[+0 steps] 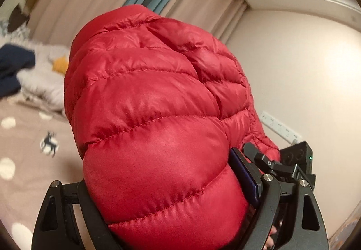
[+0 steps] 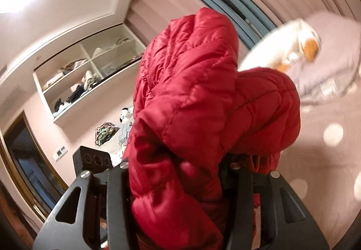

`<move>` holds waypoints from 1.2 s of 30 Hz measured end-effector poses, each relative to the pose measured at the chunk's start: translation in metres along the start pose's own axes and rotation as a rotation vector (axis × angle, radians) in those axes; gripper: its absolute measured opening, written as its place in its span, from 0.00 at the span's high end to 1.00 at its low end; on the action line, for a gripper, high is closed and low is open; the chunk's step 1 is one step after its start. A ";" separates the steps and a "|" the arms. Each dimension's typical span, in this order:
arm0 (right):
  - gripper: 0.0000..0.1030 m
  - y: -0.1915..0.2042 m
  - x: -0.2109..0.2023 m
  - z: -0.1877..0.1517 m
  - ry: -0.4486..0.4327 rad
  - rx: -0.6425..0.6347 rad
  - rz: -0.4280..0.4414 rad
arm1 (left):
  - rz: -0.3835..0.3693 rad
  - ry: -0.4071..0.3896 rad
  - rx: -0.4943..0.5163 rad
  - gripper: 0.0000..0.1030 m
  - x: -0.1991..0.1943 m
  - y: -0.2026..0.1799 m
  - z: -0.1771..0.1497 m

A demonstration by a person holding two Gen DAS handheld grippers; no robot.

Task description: Fold large clothes

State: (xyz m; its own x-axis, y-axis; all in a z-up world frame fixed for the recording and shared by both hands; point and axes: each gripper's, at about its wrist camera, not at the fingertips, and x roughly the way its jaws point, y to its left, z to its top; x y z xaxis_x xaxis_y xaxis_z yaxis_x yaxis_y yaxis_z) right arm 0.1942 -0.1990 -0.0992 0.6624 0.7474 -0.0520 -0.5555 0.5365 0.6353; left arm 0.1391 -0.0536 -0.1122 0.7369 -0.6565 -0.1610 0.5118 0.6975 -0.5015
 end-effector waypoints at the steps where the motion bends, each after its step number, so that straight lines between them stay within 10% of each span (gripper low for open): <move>1: 0.55 0.003 0.000 0.001 -0.006 -0.019 0.007 | -0.002 -0.009 0.015 0.15 -0.003 -0.002 0.000; 36: 0.52 0.013 0.017 -0.002 -0.018 -0.111 0.036 | 0.021 -0.073 0.020 0.15 -0.018 0.005 0.006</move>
State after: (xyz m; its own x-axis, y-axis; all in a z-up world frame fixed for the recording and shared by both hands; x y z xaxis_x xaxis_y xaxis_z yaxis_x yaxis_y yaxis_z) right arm 0.1971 -0.1786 -0.0934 0.6497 0.7600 -0.0161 -0.6306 0.5507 0.5470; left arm 0.1309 -0.0366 -0.1070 0.7775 -0.6195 -0.1080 0.5041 0.7167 -0.4819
